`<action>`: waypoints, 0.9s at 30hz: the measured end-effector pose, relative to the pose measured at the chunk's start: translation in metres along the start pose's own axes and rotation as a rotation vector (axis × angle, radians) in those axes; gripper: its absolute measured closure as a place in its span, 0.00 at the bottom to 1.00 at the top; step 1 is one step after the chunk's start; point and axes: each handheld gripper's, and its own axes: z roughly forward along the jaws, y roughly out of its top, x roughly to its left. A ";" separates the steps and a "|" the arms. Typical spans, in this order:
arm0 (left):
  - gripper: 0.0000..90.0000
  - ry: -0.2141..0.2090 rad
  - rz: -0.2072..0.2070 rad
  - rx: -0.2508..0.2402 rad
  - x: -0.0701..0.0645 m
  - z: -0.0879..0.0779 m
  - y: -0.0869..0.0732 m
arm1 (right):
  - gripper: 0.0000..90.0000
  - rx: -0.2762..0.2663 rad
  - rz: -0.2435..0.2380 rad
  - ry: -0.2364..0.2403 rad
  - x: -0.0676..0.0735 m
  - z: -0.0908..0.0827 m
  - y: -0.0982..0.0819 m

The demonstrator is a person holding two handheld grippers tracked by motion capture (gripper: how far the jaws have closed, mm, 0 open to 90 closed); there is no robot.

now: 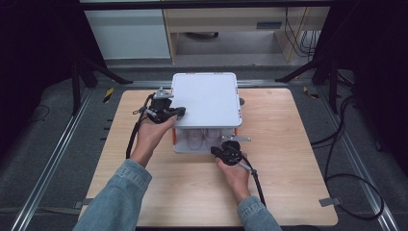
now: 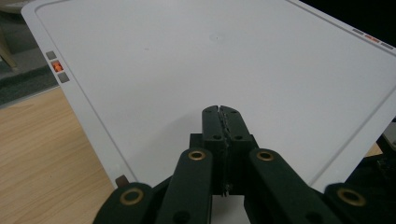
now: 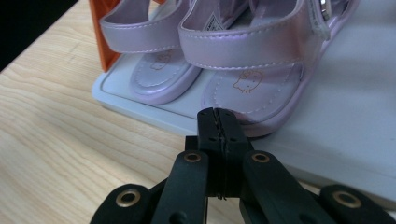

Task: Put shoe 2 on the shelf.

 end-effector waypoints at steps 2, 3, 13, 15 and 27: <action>0.99 -0.001 0.000 0.000 0.000 0.000 0.000 | 1.00 0.003 0.010 0.008 -0.002 0.001 0.001; 0.99 -0.001 -0.001 0.001 0.000 0.000 0.000 | 1.00 0.003 0.009 0.008 -0.002 0.001 0.001; 0.74 0.052 0.009 -0.026 -0.001 -0.005 -0.001 | 0.84 -0.011 -0.027 0.013 0.001 -0.005 0.005; 0.67 0.073 0.009 -0.036 -0.001 -0.008 -0.003 | 0.77 -0.012 -0.040 0.013 0.002 -0.008 0.005; 0.07 0.152 0.014 -0.125 0.017 -0.055 -0.029 | 0.26 -0.006 -0.186 -0.065 0.004 -0.032 0.007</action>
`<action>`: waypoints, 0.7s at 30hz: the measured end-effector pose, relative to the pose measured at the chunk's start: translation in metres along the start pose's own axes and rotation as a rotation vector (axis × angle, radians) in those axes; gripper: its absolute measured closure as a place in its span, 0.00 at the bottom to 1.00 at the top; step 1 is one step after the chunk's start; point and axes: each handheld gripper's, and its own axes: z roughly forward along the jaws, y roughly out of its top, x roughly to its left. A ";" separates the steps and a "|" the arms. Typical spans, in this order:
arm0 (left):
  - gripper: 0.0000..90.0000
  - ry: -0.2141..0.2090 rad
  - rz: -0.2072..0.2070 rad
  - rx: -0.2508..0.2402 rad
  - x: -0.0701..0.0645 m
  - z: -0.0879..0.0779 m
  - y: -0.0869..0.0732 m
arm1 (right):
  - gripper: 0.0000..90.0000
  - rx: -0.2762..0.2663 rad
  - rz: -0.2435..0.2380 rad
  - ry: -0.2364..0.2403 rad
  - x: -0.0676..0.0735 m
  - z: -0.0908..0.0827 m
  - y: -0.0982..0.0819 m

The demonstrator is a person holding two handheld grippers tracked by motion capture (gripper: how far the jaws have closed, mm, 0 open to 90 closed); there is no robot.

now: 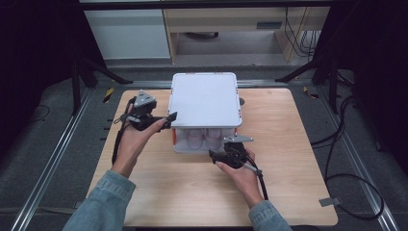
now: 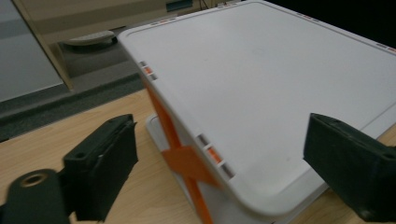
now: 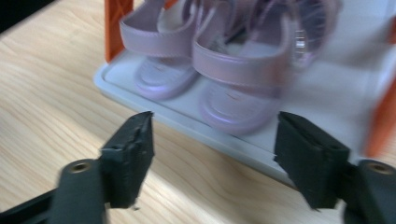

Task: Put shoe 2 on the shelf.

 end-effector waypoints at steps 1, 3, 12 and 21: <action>0.06 0.014 -0.005 0.003 0.005 -0.005 -0.006 | 0.22 -0.001 -0.009 -0.007 -0.003 -0.005 -0.001; 0.05 0.054 -0.015 0.018 0.015 -0.013 -0.020 | 0.14 0.013 -0.028 -0.022 -0.017 -0.021 -0.005; 0.06 0.123 -0.064 0.155 0.051 -0.003 -0.096 | 0.15 0.010 -0.038 -0.118 -0.080 -0.060 -0.026; 0.06 0.111 -0.095 0.263 0.057 0.020 -0.148 | 0.16 0.034 0.027 -0.238 -0.136 -0.058 -0.036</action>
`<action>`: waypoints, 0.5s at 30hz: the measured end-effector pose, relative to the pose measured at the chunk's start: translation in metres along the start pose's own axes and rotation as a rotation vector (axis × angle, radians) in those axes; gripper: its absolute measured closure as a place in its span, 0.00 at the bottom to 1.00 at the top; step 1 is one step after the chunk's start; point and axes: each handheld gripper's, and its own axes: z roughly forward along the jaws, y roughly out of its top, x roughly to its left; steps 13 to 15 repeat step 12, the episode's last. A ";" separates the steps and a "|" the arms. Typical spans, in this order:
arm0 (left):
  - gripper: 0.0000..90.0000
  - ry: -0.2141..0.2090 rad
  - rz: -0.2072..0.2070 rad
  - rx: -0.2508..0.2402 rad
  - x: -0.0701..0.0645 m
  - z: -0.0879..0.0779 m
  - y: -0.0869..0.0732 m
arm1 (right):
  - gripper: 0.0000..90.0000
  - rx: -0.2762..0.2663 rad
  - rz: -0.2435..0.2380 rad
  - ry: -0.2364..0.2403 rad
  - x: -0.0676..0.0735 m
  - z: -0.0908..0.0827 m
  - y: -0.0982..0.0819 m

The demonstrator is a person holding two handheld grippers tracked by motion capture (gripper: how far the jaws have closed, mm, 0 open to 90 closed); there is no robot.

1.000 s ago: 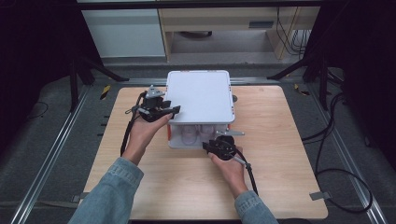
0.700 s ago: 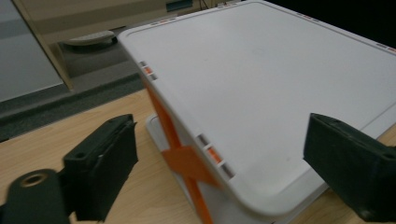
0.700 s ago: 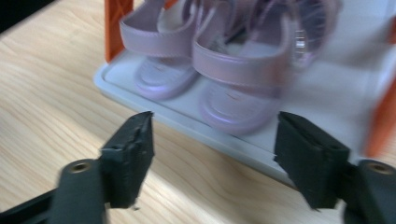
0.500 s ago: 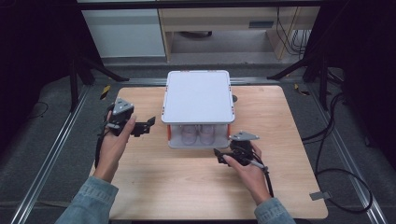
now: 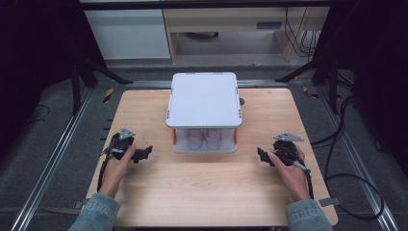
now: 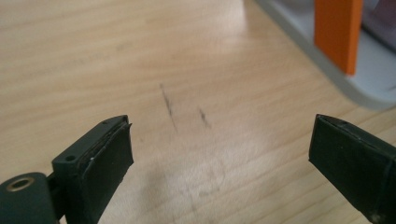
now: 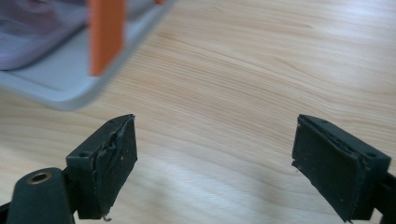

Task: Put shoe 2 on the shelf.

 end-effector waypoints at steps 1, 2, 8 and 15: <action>0.06 0.001 0.000 0.006 0.000 0.002 -0.004 | 0.16 0.000 0.000 0.000 0.000 0.000 0.000; 0.06 0.004 0.015 0.019 0.000 0.006 -0.011 | 0.16 0.019 0.015 -0.014 -0.004 0.005 -0.001; 0.03 -0.011 0.032 0.043 -0.003 0.012 -0.020 | 0.15 0.053 0.020 -0.044 -0.008 0.016 -0.007; 0.02 -0.019 0.033 0.048 -0.003 0.013 -0.020 | 0.14 0.062 0.003 -0.056 -0.006 0.016 -0.006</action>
